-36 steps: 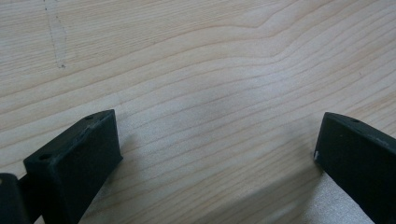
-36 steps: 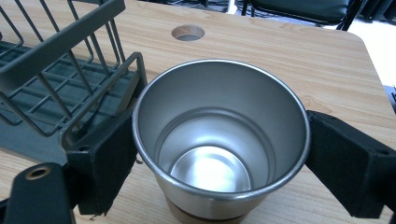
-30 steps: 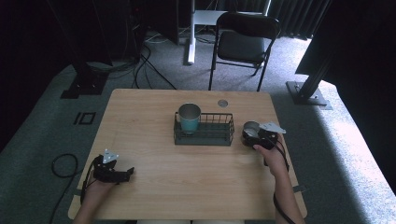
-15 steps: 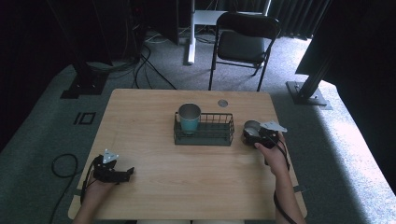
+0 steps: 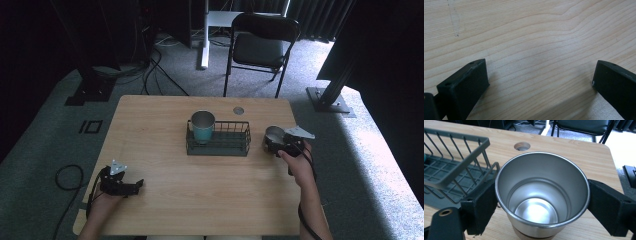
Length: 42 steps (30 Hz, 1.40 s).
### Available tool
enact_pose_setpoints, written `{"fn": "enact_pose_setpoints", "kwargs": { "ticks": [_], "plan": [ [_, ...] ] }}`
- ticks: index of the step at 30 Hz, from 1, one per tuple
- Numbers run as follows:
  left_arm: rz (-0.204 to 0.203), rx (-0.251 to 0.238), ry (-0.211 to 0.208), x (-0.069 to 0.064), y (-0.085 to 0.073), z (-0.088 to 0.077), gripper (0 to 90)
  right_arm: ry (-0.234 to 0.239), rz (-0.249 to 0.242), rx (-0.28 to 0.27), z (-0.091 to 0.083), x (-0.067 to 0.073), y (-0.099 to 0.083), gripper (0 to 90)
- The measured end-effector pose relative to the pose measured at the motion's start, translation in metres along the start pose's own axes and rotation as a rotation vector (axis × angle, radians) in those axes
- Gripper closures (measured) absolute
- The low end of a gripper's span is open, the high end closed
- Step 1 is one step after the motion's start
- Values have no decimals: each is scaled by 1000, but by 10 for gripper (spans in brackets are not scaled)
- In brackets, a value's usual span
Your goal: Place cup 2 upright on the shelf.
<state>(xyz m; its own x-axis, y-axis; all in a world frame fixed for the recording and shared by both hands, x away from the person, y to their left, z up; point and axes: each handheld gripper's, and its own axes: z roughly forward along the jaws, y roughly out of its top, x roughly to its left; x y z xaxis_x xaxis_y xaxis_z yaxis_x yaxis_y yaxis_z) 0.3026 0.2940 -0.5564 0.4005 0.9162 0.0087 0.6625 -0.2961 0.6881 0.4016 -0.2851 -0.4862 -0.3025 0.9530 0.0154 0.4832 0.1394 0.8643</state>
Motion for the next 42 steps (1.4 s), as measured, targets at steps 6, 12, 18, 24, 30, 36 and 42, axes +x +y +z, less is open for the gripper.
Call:
{"fn": "enact_pose_setpoints", "kwargs": {
  "ticks": [6,12,18,24,30,36,42],
  "plan": [
    [0,0,0,0,0,0,9,4,7,-12,-10,-3,9,126],
    [0,1,0,0,0,0,9,9,9,-30,-18,-3,21,126],
    [0,0,1,0,0,0,9,17,1,-50,-26,-3,33,126],
    [0,1,0,0,0,0,9,33,-20,-67,-30,2,46,126],
    [1,1,1,0,0,0,9,50,-37,-81,-33,11,61,126],
    [1,1,1,0,0,0,9,67,-56,-96,-34,22,75,126],
    [1,1,0,0,0,0,9,91,-71,-104,-32,36,86,126]
  ]
}}
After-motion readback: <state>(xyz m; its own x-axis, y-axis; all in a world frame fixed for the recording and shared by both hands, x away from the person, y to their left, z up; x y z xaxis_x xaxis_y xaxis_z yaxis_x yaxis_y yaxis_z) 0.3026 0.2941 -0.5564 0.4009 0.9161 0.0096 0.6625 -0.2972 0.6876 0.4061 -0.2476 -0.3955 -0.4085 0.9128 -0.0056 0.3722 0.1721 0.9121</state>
